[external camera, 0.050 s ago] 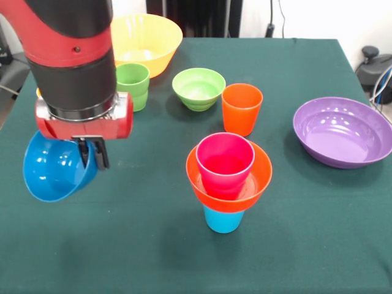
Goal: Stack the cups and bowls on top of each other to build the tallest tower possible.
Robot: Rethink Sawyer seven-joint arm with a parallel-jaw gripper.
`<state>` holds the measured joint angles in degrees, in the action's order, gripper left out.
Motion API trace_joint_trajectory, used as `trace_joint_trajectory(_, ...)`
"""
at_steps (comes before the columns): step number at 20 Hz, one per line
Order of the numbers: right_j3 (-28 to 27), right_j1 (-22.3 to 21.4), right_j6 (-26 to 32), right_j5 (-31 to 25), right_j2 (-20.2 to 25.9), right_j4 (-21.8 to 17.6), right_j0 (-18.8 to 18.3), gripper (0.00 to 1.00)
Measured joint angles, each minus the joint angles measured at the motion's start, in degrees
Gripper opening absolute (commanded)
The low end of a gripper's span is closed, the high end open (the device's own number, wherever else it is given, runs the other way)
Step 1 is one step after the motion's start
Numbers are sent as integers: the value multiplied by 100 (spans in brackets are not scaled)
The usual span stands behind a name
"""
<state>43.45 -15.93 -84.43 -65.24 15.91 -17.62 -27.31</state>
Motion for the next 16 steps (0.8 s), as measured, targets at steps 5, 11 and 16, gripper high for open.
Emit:
trace_joint_trajectory(5, -217, -27, 0, -143, -43, -68, 65, 0)
trace_joint_trajectory(11, -378, -35, 0, -143, -108, -260, 221, 0)
trace_joint_trajectory(16, -501, -35, 0, -143, -144, -375, 391, 0)
